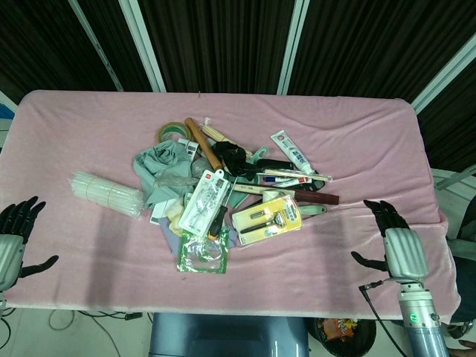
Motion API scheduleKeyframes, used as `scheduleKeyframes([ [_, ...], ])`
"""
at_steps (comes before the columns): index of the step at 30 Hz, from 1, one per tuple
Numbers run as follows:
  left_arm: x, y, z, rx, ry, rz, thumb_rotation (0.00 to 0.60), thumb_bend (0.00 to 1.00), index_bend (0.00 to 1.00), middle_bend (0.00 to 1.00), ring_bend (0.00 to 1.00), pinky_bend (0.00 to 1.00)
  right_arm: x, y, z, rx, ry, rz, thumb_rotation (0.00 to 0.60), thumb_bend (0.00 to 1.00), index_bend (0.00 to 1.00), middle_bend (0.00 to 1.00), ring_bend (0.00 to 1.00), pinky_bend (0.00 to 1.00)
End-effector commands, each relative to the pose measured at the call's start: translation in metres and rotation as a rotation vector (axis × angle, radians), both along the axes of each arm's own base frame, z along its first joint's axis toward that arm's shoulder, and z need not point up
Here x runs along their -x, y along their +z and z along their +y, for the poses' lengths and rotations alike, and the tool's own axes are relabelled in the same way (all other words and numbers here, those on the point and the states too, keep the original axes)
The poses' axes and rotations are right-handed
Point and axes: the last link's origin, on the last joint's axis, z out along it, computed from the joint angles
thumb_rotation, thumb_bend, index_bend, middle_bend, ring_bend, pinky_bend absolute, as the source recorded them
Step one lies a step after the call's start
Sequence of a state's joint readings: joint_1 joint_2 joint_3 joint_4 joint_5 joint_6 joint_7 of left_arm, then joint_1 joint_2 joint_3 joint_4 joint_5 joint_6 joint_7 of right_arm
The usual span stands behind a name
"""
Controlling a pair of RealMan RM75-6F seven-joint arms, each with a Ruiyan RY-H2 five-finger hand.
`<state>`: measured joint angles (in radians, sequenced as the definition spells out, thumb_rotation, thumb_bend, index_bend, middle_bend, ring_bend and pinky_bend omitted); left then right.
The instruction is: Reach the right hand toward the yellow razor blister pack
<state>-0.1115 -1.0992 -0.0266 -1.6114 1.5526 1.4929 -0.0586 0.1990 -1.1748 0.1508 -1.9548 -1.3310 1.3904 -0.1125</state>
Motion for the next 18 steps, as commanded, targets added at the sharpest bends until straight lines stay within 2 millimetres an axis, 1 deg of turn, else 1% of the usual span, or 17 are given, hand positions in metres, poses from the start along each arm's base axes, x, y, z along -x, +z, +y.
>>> scheduleKeyframes([
  [1, 0.0, 0.0, 0.0, 0.003, -0.002, -0.002, 0.6, 0.0, 0.0, 0.0, 0.0, 0.0, -0.028, -0.008, -0.028, -0.112, -0.091, -0.164, 0.6, 0.1, 0.22, 0.21, 0.13, 0.22],
  [6, -0.001, 0.0, 0.0, 0.008, 0.0, -0.012, 0.6, 0.0, 0.0, 0.0, 0.0, 0.0, -0.041, -0.022, -0.053, -0.201, -0.195, -0.223, 0.6, 0.1, 0.22, 0.21, 0.13, 0.22],
  [9, 0.0, 0.0, 0.001, 0.01, 0.003, -0.017, 0.6, 0.0, 0.0, 0.0, 0.0, 0.0, -0.045, -0.03, -0.062, -0.228, -0.225, -0.219, 0.6, 0.1, 0.22, 0.21, 0.13, 0.22],
  [12, 0.0, 0.0, 0.001, 0.014, 0.005, -0.024, 0.6, 0.0, 0.0, 0.0, 0.0, 0.0, -0.051, -0.041, -0.07, -0.264, -0.259, -0.234, 0.6, 0.1, 0.24, 0.21, 0.13, 0.22],
  [18, 0.0, 0.001, 0.002, 0.019, 0.011, -0.033, 0.6, 0.0, 0.0, 0.0, 0.0, 0.0, -0.061, -0.058, -0.08, -0.316, -0.296, -0.262, 0.6, 0.12, 0.31, 0.22, 0.13, 0.22],
])
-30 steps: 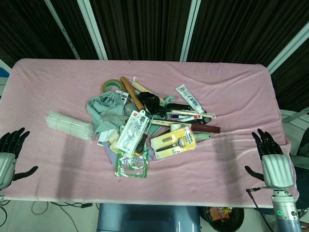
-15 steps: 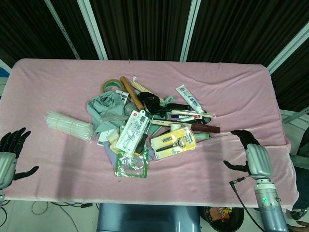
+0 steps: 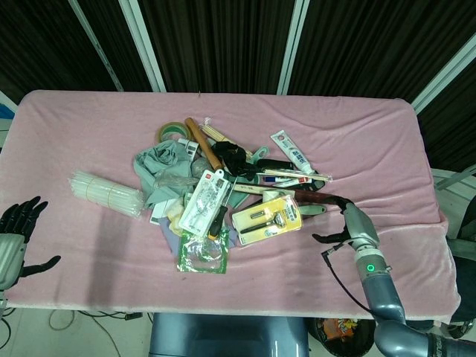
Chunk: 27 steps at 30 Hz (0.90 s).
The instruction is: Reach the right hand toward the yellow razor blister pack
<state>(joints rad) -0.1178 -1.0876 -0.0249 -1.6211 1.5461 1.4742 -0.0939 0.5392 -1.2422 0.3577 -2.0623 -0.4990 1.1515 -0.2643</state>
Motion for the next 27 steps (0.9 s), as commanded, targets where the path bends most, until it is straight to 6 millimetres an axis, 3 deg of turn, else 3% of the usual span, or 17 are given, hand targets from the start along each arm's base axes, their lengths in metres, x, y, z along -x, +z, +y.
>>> scheduleKeyframes([
  [1, 0.0, 0.0, 0.0, 0.003, 0.002, -0.001, 0.6, 0.0, 0.0, 0.0, 0.0, 0.0, -0.013, -0.013, -0.009, -0.037, 0.004, -0.018, 0.6, 0.12, 0.32, 0.22, 0.13, 0.22],
  [9, 0.001, 0.001, 0.002, 0.015, 0.018, -0.017, 0.6, 0.0, 0.0, 0.0, 0.0, 0.0, -0.019, -0.037, -0.024, -0.069, -0.016, -0.003, 0.6, 0.14, 0.36, 0.29, 0.15, 0.22],
  [16, 0.001, 0.001, 0.002, 0.02, 0.024, -0.024, 0.6, 0.0, 0.0, 0.0, 0.0, 0.0, -0.019, -0.048, -0.031, -0.086, -0.04, 0.002, 0.6, 0.16, 0.36, 0.3, 0.15, 0.22],
  [19, 0.001, 0.001, 0.002, 0.021, 0.025, -0.027, 0.6, 0.0, 0.0, 0.0, 0.0, 0.0, -0.021, -0.051, -0.032, -0.091, -0.041, -0.007, 0.6, 0.2, 0.41, 0.34, 0.16, 0.22],
  [23, 0.001, 0.002, 0.003, 0.021, 0.027, -0.033, 0.6, 0.0, 0.0, 0.0, 0.0, 0.0, -0.028, -0.055, -0.035, -0.087, -0.031, -0.023, 0.6, 0.3, 0.52, 0.43, 0.19, 0.22],
  [27, 0.001, 0.002, 0.003, 0.02, 0.03, -0.038, 0.6, 0.0, 0.0, 0.0, 0.0, 0.0, -0.035, -0.057, -0.037, -0.072, -0.015, -0.042, 0.6, 0.49, 0.67, 0.55, 0.24, 0.22],
])
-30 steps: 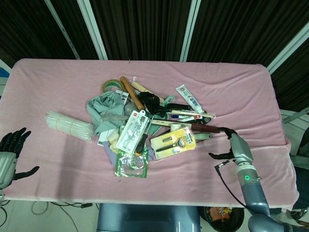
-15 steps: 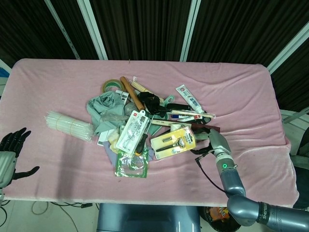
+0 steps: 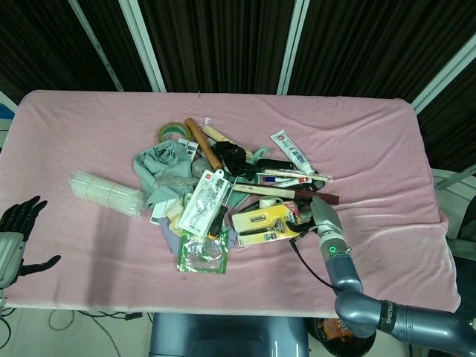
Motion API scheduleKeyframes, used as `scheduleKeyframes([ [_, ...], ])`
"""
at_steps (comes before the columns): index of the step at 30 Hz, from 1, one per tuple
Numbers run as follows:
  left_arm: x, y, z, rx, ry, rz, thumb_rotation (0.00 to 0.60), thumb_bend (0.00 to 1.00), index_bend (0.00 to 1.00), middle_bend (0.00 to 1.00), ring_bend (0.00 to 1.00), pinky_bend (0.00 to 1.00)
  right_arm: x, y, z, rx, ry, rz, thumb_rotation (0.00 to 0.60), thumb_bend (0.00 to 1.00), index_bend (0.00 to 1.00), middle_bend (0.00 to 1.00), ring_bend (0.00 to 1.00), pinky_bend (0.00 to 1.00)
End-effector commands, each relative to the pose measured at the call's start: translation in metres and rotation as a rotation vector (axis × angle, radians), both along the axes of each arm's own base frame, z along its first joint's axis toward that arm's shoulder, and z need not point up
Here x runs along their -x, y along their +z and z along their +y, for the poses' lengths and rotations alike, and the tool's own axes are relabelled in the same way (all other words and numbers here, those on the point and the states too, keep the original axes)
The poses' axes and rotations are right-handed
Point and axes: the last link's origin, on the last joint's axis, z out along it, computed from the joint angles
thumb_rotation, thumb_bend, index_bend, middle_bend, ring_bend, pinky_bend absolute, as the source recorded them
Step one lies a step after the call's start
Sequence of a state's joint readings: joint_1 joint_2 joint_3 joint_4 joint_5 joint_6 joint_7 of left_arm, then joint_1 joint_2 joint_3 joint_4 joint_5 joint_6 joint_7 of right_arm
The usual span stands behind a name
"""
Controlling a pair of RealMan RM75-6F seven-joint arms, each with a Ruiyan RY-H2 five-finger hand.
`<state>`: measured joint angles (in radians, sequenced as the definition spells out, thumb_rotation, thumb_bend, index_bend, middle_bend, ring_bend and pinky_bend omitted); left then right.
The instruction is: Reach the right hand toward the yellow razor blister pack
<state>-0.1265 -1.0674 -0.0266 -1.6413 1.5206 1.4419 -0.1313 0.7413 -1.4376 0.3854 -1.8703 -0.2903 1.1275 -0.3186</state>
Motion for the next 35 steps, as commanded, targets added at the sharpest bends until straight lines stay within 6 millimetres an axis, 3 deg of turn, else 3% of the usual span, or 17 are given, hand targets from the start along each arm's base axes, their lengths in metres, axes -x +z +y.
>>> scheduleKeyframes([
  [1, 0.0, 0.0, 0.0, 0.0, 0.001, -0.002, 0.6, 0.0, 0.0, 0.0, 0.0, 0.0, -0.006, 0.0, -0.001, 0.012, 0.013, -0.019, 0.6, 0.52, 0.69, 0.56, 0.25, 0.22],
  [9, 0.0, 0.0, 0.0, 0.003, -0.001, -0.009, 0.6, 0.0, 0.0, 0.0, 0.0, 0.0, -0.019, 0.014, 0.008, 0.037, 0.051, -0.065, 0.6, 0.63, 0.81, 0.65, 0.28, 0.22],
  [25, -0.002, -0.001, -0.002, 0.001, -0.017, -0.003, 0.6, 0.0, 0.0, 0.0, 0.0, 0.0, -0.067, 0.076, 0.037, 0.186, 0.243, -0.26, 0.6, 0.68, 0.84, 0.67, 0.29, 0.23],
  [35, -0.002, -0.001, -0.004, -0.005, -0.019, 0.0, 0.6, 0.0, 0.0, 0.0, 0.0, 0.0, -0.082, 0.088, 0.053, 0.206, 0.291, -0.336, 0.6, 0.68, 0.84, 0.67, 0.3, 0.24],
])
